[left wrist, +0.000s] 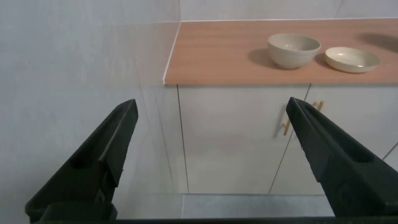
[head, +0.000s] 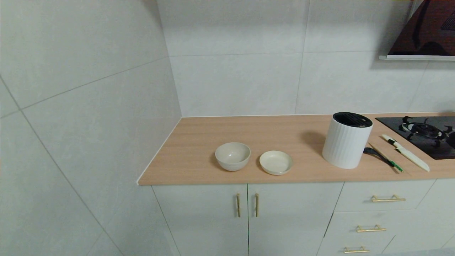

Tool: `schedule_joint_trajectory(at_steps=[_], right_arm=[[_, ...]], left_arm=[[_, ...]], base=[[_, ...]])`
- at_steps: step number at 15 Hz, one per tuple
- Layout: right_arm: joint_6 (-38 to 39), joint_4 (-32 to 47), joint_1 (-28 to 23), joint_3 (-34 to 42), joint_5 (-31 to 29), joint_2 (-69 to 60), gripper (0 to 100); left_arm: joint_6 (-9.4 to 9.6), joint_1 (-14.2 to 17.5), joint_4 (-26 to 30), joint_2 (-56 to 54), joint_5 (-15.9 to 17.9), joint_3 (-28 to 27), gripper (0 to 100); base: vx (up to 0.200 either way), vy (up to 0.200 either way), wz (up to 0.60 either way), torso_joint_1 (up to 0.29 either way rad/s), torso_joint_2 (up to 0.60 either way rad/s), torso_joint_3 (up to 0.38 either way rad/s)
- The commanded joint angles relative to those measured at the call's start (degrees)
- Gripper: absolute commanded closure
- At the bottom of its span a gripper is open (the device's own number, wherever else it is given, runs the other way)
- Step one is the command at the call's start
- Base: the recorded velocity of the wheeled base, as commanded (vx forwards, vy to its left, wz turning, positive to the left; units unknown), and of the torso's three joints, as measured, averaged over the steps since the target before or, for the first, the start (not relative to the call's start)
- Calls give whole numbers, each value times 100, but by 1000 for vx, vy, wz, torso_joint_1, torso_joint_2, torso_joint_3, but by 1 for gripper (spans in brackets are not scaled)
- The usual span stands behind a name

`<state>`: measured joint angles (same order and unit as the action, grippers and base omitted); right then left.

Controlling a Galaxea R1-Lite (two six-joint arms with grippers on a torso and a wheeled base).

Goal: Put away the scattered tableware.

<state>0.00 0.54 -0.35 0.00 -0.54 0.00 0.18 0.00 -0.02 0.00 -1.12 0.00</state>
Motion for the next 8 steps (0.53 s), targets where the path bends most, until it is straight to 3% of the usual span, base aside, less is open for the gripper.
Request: schedule_joint_trajectory(at_steps=[1,8], right_arm=[[0,-1,0,0,-8,9,0],[0,-1,0,0,-8,0,0]], left_arm=[[-1,0,2,9,-2,0,0],[-1,0,2,9,-2,0,0]], base=[[0,0,0,-110,237,124],[0,0,0,-173,379,197]])
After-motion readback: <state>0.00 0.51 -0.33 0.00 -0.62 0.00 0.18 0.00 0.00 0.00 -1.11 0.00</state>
